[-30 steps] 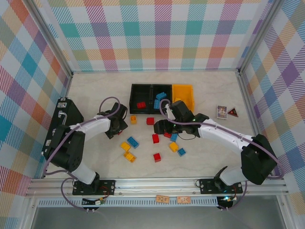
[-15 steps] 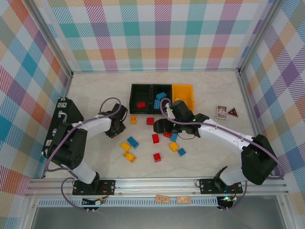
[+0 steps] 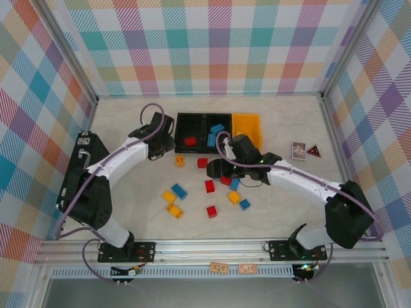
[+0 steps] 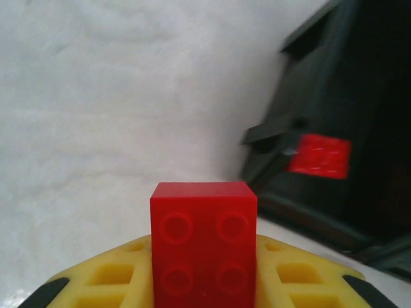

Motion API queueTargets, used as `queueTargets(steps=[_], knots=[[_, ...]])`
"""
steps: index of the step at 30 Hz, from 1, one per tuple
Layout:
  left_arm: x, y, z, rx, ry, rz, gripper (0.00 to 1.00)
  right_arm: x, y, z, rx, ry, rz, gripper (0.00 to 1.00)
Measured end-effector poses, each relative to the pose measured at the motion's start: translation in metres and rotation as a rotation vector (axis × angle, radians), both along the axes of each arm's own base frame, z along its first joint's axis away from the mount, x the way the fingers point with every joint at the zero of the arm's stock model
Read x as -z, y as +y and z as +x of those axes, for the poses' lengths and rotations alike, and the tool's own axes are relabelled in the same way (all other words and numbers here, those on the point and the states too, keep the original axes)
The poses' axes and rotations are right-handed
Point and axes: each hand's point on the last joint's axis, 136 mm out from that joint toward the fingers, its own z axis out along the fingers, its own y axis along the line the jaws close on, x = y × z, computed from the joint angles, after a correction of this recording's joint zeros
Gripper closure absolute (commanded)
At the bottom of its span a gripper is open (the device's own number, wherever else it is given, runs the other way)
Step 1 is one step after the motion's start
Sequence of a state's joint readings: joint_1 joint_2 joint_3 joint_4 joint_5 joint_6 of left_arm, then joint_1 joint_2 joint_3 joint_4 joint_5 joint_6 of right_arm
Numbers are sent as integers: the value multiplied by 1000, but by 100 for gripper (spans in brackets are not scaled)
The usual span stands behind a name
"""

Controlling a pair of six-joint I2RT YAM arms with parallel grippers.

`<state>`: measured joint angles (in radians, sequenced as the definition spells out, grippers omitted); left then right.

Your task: Sort the legos into containers by color

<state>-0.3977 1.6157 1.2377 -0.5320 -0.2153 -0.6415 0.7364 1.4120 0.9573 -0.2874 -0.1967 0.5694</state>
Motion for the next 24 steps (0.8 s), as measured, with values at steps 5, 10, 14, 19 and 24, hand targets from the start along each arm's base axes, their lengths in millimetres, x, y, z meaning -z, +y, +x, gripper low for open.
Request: queueTargets(steps=[5,10,14,19,24], knots=[[-17,-30,32,90,-22,-10,70,0,-5,1,21,-8,-9,32],[-2,-56,53,160,30,2,70,-3,-12,4,63,-29,-25,31],[13,-77,64,210,69,14,69,-2,-20,10,100,-49,-56,31],[22,-88,76,233,94,22,69,-2,-24,14,123,-65,-74,30],[28,-91,83,233,107,33,66,-2,-25,15,128,-69,-77,30]])
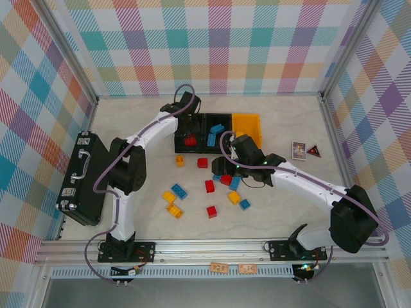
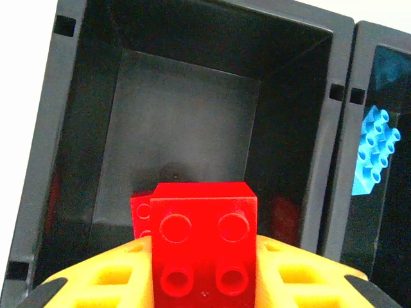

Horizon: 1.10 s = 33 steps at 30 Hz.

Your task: Sort the legos into containers by color

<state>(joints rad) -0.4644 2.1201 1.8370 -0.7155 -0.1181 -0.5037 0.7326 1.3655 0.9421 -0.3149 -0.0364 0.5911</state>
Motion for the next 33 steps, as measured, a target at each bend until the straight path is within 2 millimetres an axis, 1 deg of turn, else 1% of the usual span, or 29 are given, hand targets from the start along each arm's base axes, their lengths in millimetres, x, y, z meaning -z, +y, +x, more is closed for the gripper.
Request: queueTargets(steps=[7,10,14,16,17,18,27,30,33], knots=[[11,-1,7,-5,16,19,65,-7,-1,0,3,-15,11,30],[19,-1,8,-7,30,30,65,-10,-1,0,5,-19,18,30],[30,0,5,-6,57,45,55,-4,-3,-3,7,-10,13,30],[31,2,4,-9,63,52,49,-1,-4,-4,9,-4,9,30],[31,2,4,-10,62,54,46,0,-5,-4,11,0,8,30],[31,3,5,-13,61,55,46,1,-5,-5,13,3,8,30],[26,1,4,-12,47,50,44,1,-6,-5,19,5,13,30],[18,2,-4,-10,43,39,43,1,-7,-7,19,6,13,30],[2,1,-12,0,16,16,43,1,-8,-6,23,3,10,30]])
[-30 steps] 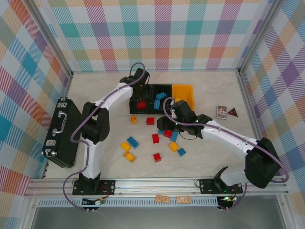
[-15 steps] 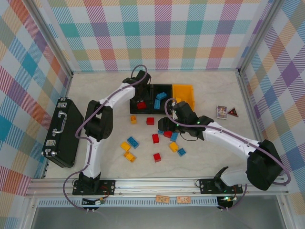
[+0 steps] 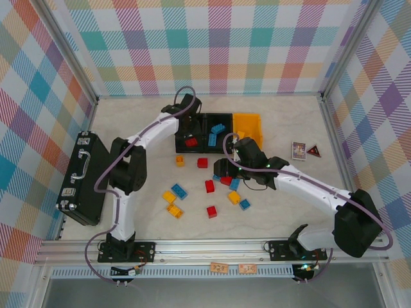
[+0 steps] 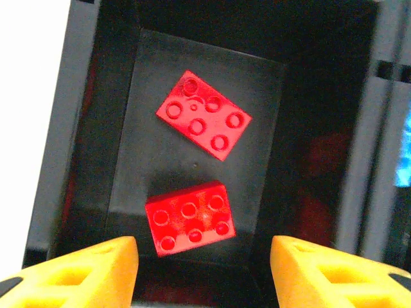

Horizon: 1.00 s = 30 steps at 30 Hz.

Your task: Sort the legos into containers by color

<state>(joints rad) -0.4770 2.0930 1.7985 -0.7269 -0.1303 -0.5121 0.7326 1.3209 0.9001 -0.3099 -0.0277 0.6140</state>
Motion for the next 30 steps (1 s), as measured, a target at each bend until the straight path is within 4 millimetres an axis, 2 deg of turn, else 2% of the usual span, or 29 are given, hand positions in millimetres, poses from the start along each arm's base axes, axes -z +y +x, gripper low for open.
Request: queueTargets(steps=[5,9,21,24,30], knots=[[-27,-7,-21,36,-37,-50,42,1,-2,0,6,0,-10,30],[-33,-6,-43,58,-40,-63,42,1,-4,-2,6,5,-16,30],[3,25,-103,62,29,-8,38,-3,-2,-5,-27,-8,-8,30],[12,32,-112,57,40,7,35,-3,-2,-5,-28,-10,-9,30],[24,37,-116,50,51,23,35,-3,-2,-5,-29,-9,-9,30]])
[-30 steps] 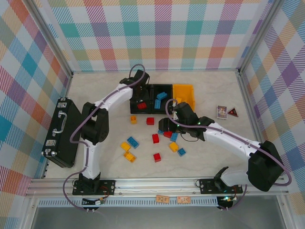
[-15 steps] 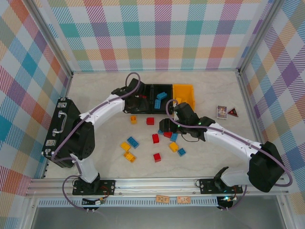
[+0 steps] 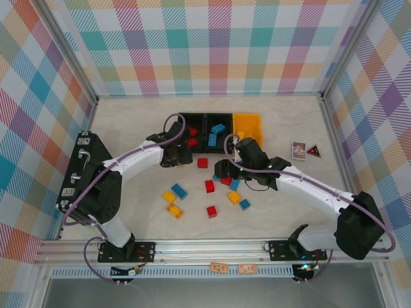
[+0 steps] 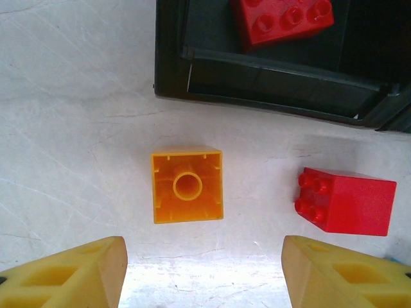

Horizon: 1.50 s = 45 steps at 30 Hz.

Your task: Sort the legos into containers by color

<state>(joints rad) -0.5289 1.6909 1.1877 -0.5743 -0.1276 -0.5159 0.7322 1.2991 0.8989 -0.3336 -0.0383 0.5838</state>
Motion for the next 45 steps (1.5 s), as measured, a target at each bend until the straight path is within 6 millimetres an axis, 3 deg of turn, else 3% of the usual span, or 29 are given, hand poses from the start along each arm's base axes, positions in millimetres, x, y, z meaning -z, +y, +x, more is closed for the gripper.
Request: queueTargets(steps=[4,8,15,18,21,24,31,37,45], knots=[[5,3,5,-11,-12,26,36,1,1,-1,-4,9,3,30],[24,5,9,-19,7,62,38,6,5,-3,-19,27,10,30],[41,9,13,-25,20,110,48,8,8,-4,-29,34,25,30],[42,10,16,-28,17,121,51,9,9,-4,-31,35,27,30],[42,9,18,-24,14,125,66,11,9,-4,-31,36,25,30],[40,8,20,-23,9,122,73,12,9,-4,-30,37,25,30],[39,8,17,-18,19,128,76,12,8,-3,-25,36,26,30],[12,-8,4,31,1,98,76,5,-9,6,30,33,33,30],[-46,-71,11,140,-88,-41,76,-14,-53,17,172,-2,55,30]])
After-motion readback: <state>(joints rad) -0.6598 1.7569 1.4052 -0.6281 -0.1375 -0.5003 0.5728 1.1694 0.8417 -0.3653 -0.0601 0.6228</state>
